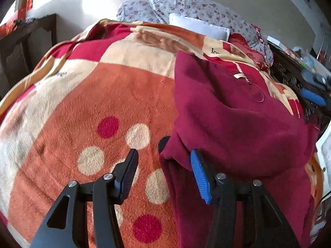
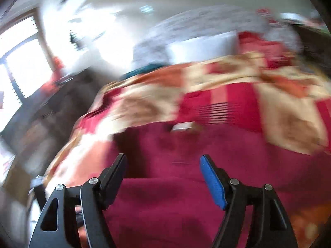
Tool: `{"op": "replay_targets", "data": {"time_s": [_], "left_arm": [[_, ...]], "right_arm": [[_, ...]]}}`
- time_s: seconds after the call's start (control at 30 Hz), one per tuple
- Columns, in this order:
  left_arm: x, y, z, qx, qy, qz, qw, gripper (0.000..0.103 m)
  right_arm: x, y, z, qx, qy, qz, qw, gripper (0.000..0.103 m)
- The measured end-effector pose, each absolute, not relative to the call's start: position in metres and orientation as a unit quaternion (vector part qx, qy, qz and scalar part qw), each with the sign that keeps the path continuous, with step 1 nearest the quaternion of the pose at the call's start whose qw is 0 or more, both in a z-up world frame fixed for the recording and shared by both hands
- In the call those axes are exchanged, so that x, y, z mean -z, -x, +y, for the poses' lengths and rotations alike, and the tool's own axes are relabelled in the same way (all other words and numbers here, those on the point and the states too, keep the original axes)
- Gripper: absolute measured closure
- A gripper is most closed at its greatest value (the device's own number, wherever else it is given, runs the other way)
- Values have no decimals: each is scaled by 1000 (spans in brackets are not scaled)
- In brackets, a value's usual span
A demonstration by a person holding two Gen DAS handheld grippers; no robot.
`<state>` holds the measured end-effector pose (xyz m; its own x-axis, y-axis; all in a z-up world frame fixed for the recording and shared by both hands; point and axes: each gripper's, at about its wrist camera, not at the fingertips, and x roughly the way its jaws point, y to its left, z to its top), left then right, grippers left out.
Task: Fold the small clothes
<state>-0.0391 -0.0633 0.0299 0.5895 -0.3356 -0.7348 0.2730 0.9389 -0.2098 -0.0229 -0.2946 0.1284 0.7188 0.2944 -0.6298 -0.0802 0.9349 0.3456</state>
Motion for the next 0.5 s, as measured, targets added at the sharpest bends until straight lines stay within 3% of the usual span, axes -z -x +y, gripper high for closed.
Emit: {"op": "replay_targets", "data": {"time_s": [0.27, 0.3, 0.33, 0.37, 0.5], "left_arm": [[-20, 33, -56, 174, 62, 422, 888, 39], [-19, 32, -55, 176, 67, 423, 886, 39], [-18, 31, -55, 177, 68, 424, 885, 38], [-18, 30, -54, 179, 70, 424, 885, 38], [-16, 28, -54, 182, 72, 423, 885, 38]], "right_arm": [[-79, -62, -210, -171, -107, 430, 880, 29], [-73, -69, -203, -165, -78, 439, 880, 49], [-71, -72, -199, -161, -64, 443, 880, 89], [-68, -74, -197, -155, -52, 448, 879, 95], [-83, -69, -190, -144, -24, 414, 899, 95]]}}
